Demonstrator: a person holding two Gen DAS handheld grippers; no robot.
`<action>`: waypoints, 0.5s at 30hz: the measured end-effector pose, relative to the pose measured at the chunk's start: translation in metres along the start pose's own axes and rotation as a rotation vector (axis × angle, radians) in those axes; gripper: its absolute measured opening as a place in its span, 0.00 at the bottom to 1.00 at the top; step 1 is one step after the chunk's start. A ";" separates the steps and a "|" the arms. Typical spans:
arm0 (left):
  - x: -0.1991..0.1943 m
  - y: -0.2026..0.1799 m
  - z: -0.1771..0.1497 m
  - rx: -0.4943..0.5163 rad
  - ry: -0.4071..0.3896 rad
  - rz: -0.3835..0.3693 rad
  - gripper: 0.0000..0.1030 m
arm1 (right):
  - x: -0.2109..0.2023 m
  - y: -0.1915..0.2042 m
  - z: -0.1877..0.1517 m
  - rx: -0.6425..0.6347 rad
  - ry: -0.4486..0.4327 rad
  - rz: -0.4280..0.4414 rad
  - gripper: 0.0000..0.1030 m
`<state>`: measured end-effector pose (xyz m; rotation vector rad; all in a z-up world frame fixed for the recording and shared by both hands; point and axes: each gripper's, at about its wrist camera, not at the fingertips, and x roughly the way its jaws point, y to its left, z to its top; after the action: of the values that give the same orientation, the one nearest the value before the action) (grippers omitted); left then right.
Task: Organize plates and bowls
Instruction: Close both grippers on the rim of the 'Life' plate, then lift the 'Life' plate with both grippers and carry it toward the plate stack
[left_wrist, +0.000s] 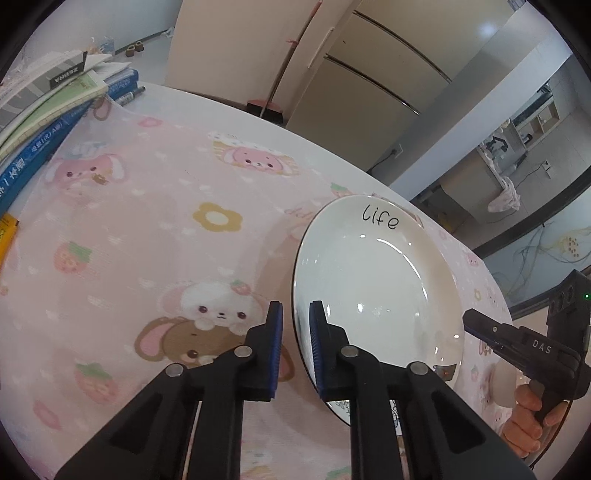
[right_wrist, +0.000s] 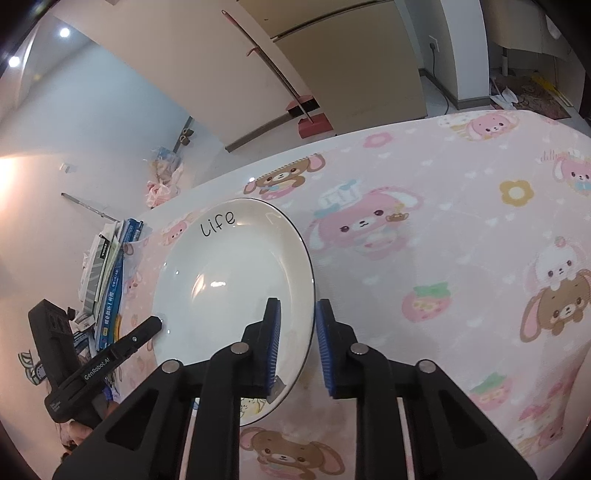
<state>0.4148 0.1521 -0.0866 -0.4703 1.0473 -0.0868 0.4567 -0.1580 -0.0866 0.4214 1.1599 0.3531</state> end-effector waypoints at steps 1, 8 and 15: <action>0.002 -0.001 -0.001 0.000 0.001 0.005 0.15 | 0.002 -0.001 0.000 0.001 0.006 0.002 0.15; 0.015 -0.009 -0.007 0.015 0.003 0.013 0.15 | 0.024 -0.015 -0.002 0.036 0.063 0.055 0.07; 0.020 -0.005 -0.011 -0.002 -0.023 -0.036 0.15 | 0.030 -0.026 -0.004 0.100 0.066 0.137 0.07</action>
<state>0.4165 0.1378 -0.1052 -0.4911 1.0166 -0.1117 0.4653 -0.1655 -0.1247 0.5818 1.2199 0.4321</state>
